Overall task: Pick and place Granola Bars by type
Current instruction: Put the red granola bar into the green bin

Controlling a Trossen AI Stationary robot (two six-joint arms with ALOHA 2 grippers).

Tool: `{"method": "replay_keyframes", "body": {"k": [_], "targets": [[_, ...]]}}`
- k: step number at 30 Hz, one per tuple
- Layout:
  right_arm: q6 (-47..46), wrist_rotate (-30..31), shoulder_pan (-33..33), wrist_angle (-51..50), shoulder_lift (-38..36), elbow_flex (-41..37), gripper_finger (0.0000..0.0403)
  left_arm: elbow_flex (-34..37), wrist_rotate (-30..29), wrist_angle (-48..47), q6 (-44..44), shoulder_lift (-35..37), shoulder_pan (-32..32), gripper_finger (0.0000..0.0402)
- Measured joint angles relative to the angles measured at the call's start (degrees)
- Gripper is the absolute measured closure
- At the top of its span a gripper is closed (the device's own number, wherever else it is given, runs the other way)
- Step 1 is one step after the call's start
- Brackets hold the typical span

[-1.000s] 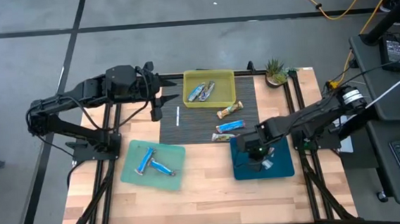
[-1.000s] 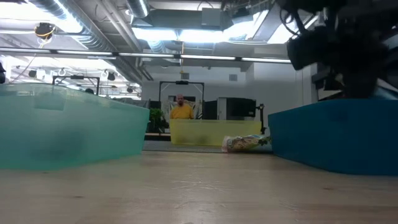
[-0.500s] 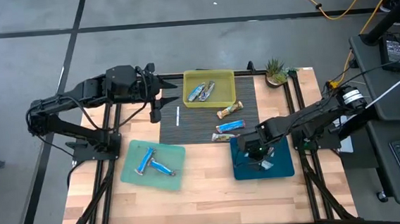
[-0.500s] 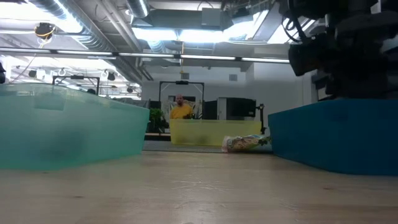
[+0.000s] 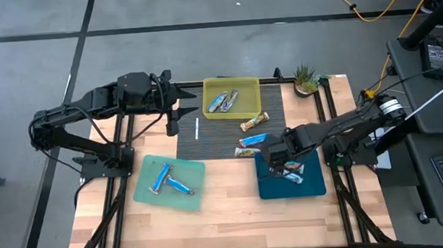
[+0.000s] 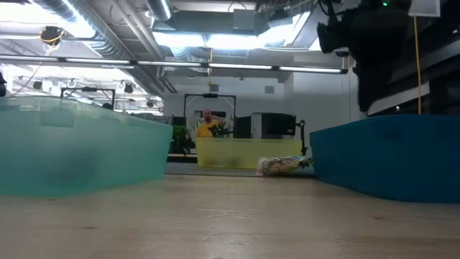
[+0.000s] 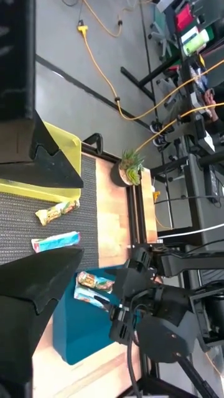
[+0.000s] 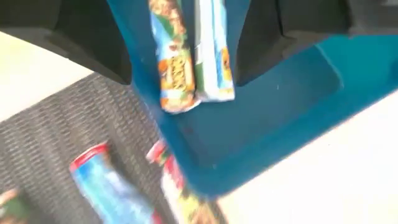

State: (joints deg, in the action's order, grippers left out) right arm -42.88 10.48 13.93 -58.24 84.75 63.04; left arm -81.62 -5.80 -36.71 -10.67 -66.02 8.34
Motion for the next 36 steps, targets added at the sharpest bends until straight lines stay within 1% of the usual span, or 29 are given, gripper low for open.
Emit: {"method": "replay_keyframes", "body": {"k": [5,11,19,24,26,32,36], "targets": [[1.12,2.58,0.00,0.16,0.00,2.80,0.0126,0.00,0.39,-0.12,0.89,0.00,0.00,0.0247],[1.12,5.67,0.00,0.17,-0.47,4.29,0.0130,1.24,0.39,-2.90,1.52,-0.40,0.00,0.0245],[1.62,12.60,0.00,0.50,-4.71,4.34,0.0131,7.63,0.39,-2.54,0.41,-3.45,0.04,0.0247],[6.80,15.37,0.00,2.07,-9.05,4.22,0.0131,11.05,0.74,0.11,-0.51,-6.93,0.13,0.0246],[8.99,16.40,-0.14,3.65,-11.21,3.49,0.0131,11.99,2.35,2.40,-1.26,-8.99,0.52,0.0249],[13.06,17.59,-2.07,7.01,-18.20,0.74,0.0131,12.71,11.62,9.97,-0.62,-16.19,3.34,0.0254],[16.08,17.64,-3.42,8.95,-22.32,-0.62,0.0131,12.72,14.75,14.12,-1.85,-21.38,4.72,0.0252]]}}
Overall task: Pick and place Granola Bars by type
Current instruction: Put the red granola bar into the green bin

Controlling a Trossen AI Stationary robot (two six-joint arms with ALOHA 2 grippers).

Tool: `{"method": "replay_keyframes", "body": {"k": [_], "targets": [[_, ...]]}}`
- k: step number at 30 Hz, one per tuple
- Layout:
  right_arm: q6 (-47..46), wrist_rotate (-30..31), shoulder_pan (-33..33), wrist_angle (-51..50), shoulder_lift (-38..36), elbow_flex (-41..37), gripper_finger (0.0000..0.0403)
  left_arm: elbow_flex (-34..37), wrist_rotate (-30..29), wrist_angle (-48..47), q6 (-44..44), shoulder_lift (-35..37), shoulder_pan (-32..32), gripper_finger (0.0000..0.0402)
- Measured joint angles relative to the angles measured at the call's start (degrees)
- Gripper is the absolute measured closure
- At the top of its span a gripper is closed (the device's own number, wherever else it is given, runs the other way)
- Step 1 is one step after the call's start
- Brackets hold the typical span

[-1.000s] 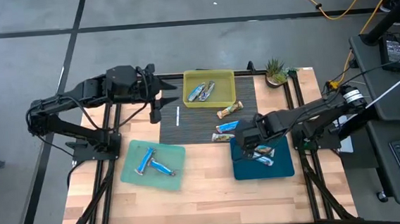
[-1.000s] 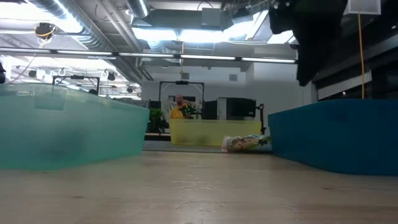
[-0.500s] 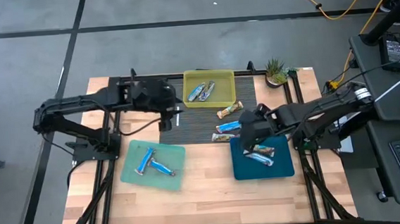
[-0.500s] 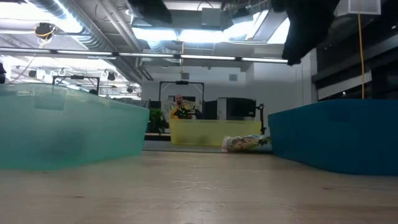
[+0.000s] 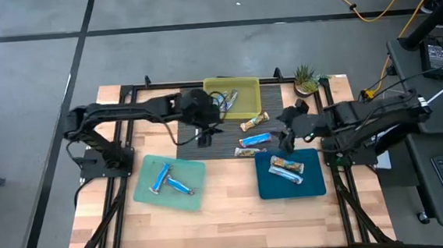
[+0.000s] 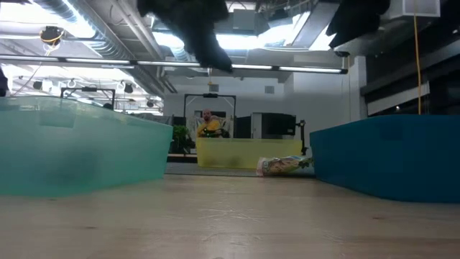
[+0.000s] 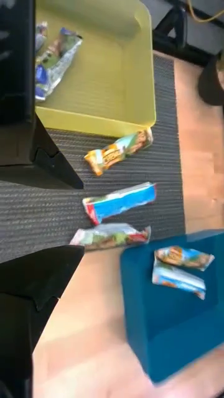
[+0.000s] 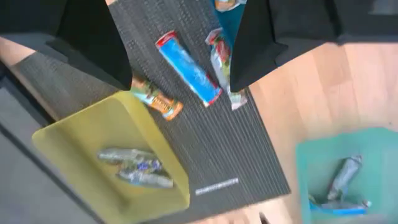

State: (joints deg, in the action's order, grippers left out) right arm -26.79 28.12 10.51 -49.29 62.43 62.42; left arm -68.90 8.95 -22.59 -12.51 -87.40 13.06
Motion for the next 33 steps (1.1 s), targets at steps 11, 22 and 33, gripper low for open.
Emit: {"method": "replay_keyframes", "body": {"k": [11,22,33], "targets": [[6.12,-0.52,-1.41,0.26,-4.80,-0.14,0.0131,0.00,-0.24,6.56,-0.63,-14.42,-1.01,0.0235],[10.79,-2.40,-1.41,0.21,-4.89,-0.14,0.0131,-0.04,-0.28,12.91,0.76,-22.00,-5.11,0.0159],[10.62,-3.04,-1.41,0.23,-4.84,-0.14,0.0131,-1.50,-0.46,20.00,0.61,-28.03,-6.21,0.0149]]}}
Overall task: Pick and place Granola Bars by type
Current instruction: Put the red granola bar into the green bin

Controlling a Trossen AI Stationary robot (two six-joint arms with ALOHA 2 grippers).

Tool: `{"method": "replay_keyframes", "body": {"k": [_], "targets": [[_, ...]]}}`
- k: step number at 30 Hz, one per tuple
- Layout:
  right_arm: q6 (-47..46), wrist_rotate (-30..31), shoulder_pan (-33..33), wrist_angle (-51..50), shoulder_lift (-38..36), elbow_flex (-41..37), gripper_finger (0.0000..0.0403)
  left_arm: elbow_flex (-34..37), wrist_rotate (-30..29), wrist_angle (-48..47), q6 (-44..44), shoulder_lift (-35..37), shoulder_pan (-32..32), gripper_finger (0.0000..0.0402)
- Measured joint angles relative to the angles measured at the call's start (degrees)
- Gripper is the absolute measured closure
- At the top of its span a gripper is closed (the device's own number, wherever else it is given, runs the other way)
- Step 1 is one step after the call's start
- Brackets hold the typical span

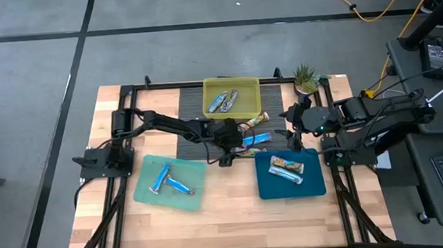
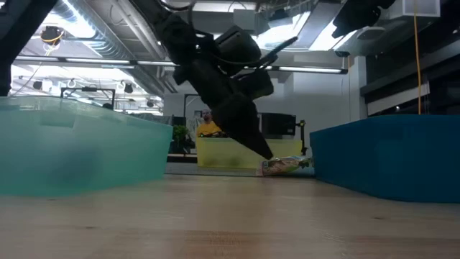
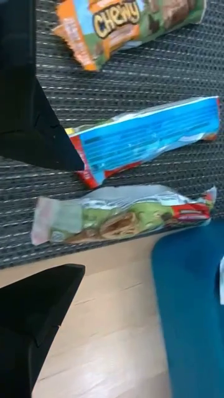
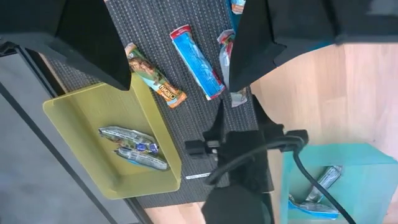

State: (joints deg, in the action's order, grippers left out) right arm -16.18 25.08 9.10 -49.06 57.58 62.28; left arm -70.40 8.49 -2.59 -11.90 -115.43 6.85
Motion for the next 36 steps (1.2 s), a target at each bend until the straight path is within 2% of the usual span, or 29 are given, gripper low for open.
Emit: {"method": "replay_keyframes", "body": {"k": [6,12,26,29,36], "targets": [[0.00,-0.77,0.01,-0.02,0.00,0.00,0.0131,-2.88,0.14,-0.30,-0.69,-3.39,-0.02,0.0153],[1.46,-0.76,0.02,-0.06,0.00,0.00,0.0131,-4.67,3.43,-1.45,-0.06,-5.61,-0.07,0.0189],[1.94,-0.69,0.02,-0.04,0.00,0.00,0.0131,-4.94,2.90,-7.91,3.69,-3.61,0.00,0.0365],[2.49,-0.65,0.02,-0.04,-0.02,-0.02,0.0131,-4.87,-0.59,-8.93,3.54,-0.39,-0.05,0.0374],[3.02,1.40,0.01,-0.02,-0.03,-0.02,0.0131,-4.88,-10.27,-12.61,-1.17,11.08,0.84,0.0360]]}}
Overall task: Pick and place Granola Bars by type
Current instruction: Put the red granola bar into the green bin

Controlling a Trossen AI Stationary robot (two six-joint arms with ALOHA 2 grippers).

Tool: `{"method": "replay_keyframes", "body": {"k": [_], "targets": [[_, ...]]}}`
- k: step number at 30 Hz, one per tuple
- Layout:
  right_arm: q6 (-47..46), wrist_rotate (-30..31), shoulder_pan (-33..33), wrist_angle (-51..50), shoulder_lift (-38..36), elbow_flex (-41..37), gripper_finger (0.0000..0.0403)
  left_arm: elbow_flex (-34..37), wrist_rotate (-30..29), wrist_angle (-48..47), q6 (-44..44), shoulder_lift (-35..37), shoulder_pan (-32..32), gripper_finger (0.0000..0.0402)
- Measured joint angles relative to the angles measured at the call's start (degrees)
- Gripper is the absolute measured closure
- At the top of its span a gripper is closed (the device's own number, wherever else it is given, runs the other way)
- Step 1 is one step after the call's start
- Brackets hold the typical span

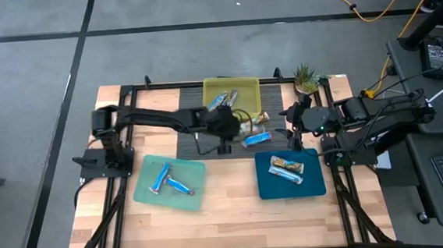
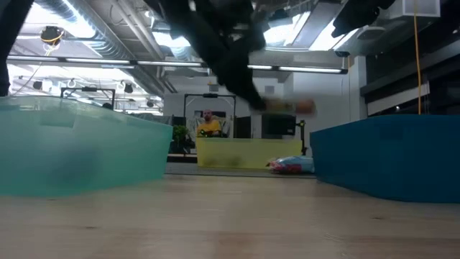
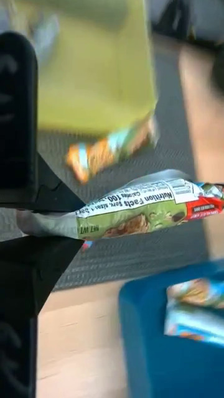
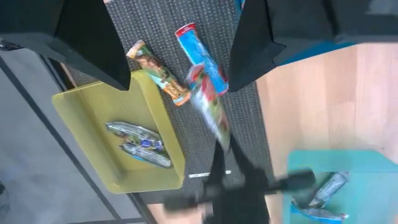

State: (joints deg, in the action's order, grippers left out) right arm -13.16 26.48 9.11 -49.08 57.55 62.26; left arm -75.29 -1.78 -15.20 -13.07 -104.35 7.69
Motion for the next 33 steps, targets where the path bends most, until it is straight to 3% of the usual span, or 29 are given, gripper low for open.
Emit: {"method": "replay_keyframes", "body": {"k": [7,17,28,33], "targets": [[-1.49,1.68,-0.01,-0.03,-0.14,-0.01,0.0131,0.00,-7.43,-3.10,2.38,13.70,1.58,0.0376],[0.22,2.03,-0.01,0.53,-0.14,-0.02,0.0131,-0.02,-8.68,-2.97,4.80,28.79,0.11,0.0377],[8.95,1.75,-0.96,10.83,-0.11,-0.02,0.0131,-0.02,-13.36,-2.88,4.82,33.59,-4.28,0.0375],[9.19,-2.31,-4.29,11.47,-0.08,-0.02,0.0131,-0.02,-14.10,-3.08,4.82,33.59,-5.57,0.0378]]}}
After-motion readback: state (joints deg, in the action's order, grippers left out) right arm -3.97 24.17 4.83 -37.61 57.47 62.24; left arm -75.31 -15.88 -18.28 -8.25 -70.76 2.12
